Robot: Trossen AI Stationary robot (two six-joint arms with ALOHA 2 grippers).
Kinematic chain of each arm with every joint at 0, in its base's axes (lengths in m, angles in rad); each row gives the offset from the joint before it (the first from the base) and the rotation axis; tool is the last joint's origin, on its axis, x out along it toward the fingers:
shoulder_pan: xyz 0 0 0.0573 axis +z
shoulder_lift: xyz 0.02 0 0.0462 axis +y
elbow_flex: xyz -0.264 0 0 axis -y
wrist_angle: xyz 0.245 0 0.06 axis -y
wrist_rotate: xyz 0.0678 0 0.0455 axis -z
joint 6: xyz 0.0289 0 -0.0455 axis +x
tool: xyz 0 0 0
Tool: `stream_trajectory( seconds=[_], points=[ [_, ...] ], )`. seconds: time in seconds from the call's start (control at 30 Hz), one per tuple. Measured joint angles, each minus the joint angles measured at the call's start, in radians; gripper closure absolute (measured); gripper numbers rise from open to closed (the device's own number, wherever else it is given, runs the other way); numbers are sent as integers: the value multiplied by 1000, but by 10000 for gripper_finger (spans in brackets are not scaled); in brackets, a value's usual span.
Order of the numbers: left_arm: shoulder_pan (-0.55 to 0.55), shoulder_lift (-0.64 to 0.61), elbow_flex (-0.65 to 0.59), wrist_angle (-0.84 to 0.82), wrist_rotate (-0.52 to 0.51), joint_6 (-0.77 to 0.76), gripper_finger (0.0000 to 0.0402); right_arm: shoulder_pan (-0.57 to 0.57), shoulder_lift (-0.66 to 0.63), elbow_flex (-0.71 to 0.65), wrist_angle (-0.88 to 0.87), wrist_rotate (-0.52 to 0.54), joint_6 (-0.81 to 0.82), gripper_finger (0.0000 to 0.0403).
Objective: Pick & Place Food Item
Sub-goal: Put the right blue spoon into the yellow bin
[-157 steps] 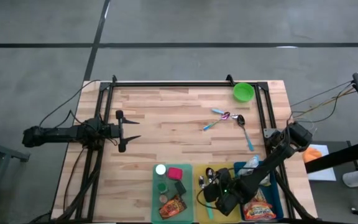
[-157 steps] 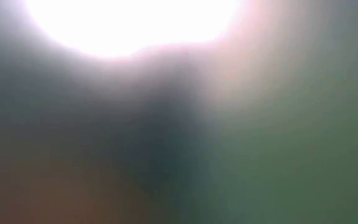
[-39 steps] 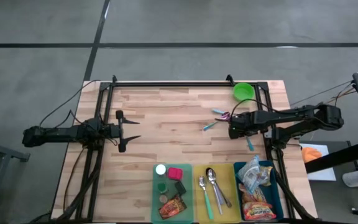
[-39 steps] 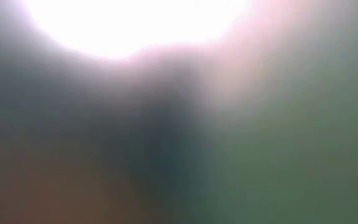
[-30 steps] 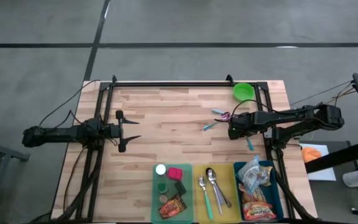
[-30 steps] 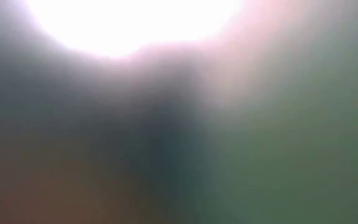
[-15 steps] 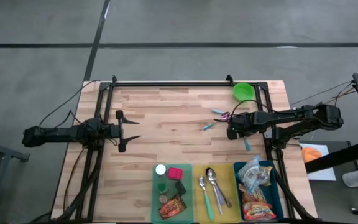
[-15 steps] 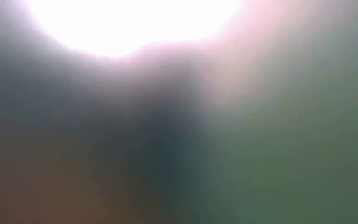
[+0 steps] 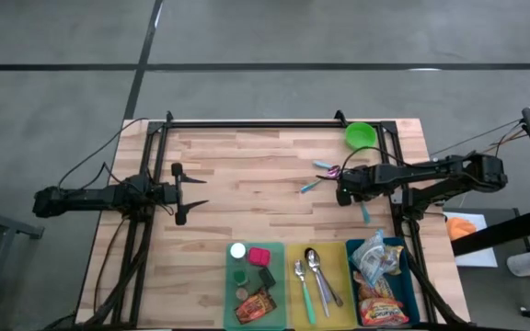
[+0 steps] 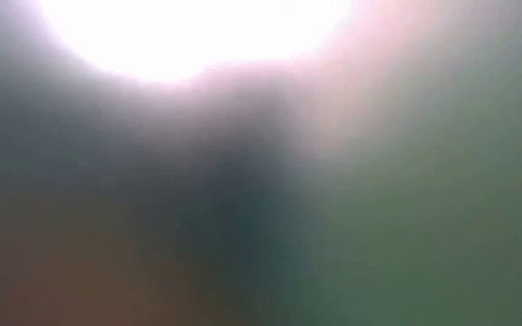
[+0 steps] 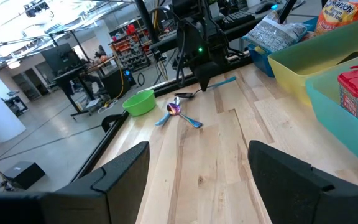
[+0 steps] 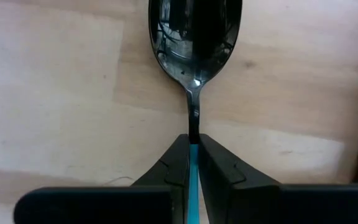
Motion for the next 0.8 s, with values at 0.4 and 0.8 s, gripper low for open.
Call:
stream_trajectory(
  seconds=[0.4, 0.8],
  points=[
    [0, 0, 0, 0, 0, 0, 126, 1, -32, 124, 1, 2, -76, 383],
    [0, 0, 0, 0, 0, 0, 126, 139, -62, 349, 7, -7, -133, 383]
  ],
)
